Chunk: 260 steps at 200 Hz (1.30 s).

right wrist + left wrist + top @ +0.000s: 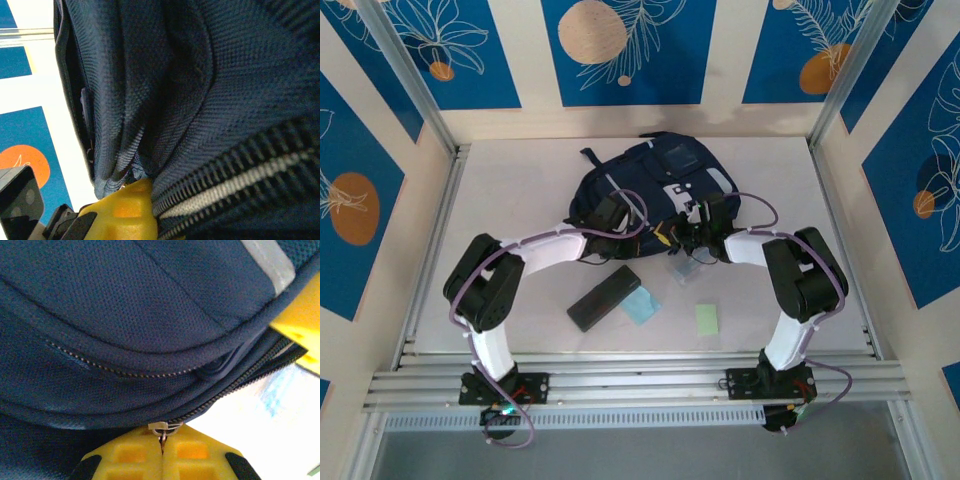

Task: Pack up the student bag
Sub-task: Unzip the student bag at the top-center of the table.

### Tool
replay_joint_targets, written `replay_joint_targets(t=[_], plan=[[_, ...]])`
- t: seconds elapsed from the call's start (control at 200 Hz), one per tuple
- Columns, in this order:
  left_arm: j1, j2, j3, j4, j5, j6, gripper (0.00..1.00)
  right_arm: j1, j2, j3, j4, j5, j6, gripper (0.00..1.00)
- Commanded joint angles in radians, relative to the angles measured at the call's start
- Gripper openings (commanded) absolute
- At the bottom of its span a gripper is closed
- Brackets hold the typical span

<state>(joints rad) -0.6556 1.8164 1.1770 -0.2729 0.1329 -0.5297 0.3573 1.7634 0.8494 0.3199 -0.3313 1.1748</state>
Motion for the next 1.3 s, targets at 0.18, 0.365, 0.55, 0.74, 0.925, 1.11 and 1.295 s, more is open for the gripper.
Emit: replay_joint_targets(t=[0.18,0.365,0.55,0.74,0.925,1.11,1.295], plan=[[0.116,-0.010,0.091,-0.392,-0.072,0.224,0.00,-0.034,-0.065,0.042,-0.153,0.092,-0.110,0.00],[0.174,0.012,0.162,-0.489,-0.094,0.305,0.00,-0.051,-0.082,0.045,-0.186,0.110,-0.137,0.00],[0.185,0.031,0.257,-0.541,0.045,0.315,0.00,-0.129,-0.068,0.091,-0.229,0.085,-0.201,0.00],[0.095,0.080,0.436,-0.604,0.221,0.307,0.00,-0.233,-0.019,0.253,-0.336,0.046,-0.329,0.00],[0.014,0.155,0.568,-0.574,0.338,0.253,0.00,-0.291,-0.017,0.379,-0.476,-0.005,-0.396,0.13],[-0.036,0.270,0.691,-0.504,0.365,0.196,0.00,-0.295,-0.203,0.240,-0.556,-0.071,-0.336,0.76],[-0.050,0.319,0.743,-0.467,0.368,0.167,0.00,-0.273,-0.384,0.017,-0.478,-0.078,-0.184,0.95]])
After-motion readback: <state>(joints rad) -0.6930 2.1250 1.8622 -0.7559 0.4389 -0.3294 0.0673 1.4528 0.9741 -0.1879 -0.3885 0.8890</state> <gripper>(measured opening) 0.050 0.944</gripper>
